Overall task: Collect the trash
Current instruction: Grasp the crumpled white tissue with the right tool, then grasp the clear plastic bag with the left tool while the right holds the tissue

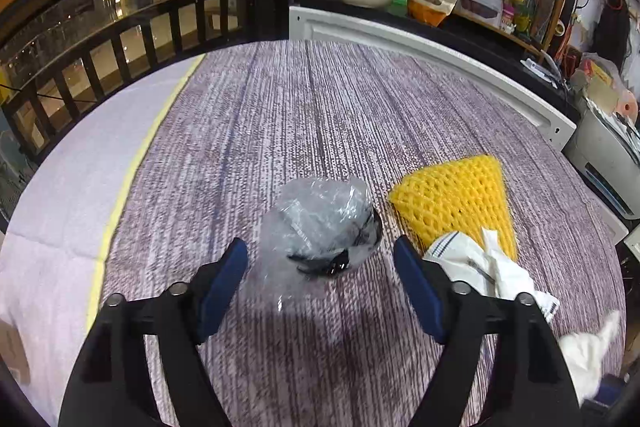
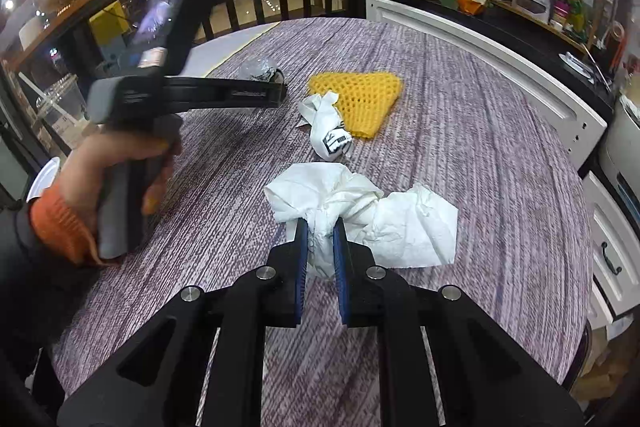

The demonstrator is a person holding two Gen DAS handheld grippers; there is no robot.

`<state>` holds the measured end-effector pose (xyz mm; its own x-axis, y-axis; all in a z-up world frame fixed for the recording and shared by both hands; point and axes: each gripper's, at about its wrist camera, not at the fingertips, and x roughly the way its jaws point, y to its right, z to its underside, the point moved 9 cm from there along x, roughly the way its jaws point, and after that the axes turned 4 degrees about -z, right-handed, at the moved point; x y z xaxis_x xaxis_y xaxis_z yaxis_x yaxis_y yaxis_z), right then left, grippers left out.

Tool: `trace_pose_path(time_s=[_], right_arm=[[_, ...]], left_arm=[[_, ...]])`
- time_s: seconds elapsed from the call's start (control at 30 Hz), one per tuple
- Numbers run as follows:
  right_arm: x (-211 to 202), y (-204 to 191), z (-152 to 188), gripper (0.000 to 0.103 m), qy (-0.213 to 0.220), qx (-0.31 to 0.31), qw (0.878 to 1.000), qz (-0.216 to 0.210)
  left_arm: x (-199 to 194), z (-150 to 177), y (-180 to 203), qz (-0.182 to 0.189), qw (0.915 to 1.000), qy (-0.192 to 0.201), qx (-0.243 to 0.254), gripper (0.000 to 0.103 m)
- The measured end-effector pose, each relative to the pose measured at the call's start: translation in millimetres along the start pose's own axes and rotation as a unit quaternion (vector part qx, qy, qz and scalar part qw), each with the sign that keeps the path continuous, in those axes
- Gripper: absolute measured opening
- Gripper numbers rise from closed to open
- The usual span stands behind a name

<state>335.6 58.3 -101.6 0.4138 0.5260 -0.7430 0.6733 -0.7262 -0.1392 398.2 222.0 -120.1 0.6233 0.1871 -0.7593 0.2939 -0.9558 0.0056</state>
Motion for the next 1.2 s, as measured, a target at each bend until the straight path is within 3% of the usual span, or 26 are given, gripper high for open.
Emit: trace_pose_path(time_s=[0.03,0.27,0.8,1.2], right_arm=[[-5,3,1,0.013,0.003,0.005,1.0,-0.001],[-20,4,8,0.013,0.018,0.016,1.0,-0.002],[-68,3,35,0.013,0.064,0.033,0.997,0.004],[-110,36,65,0.013,0.087,0.066,0.993,0.034]], left_arm=[[4,-1,0,-0.005,1.0,-0.003,0.002,0.061],[-7,-1,-4,-0.006,0.9997,0.012,-0.018,0.053],[-107,45,17,0.035,0.9952,0.09,-0.017,0.053],[-153,85,57,0.088,0.9909,0.101,-0.002,0.053]])
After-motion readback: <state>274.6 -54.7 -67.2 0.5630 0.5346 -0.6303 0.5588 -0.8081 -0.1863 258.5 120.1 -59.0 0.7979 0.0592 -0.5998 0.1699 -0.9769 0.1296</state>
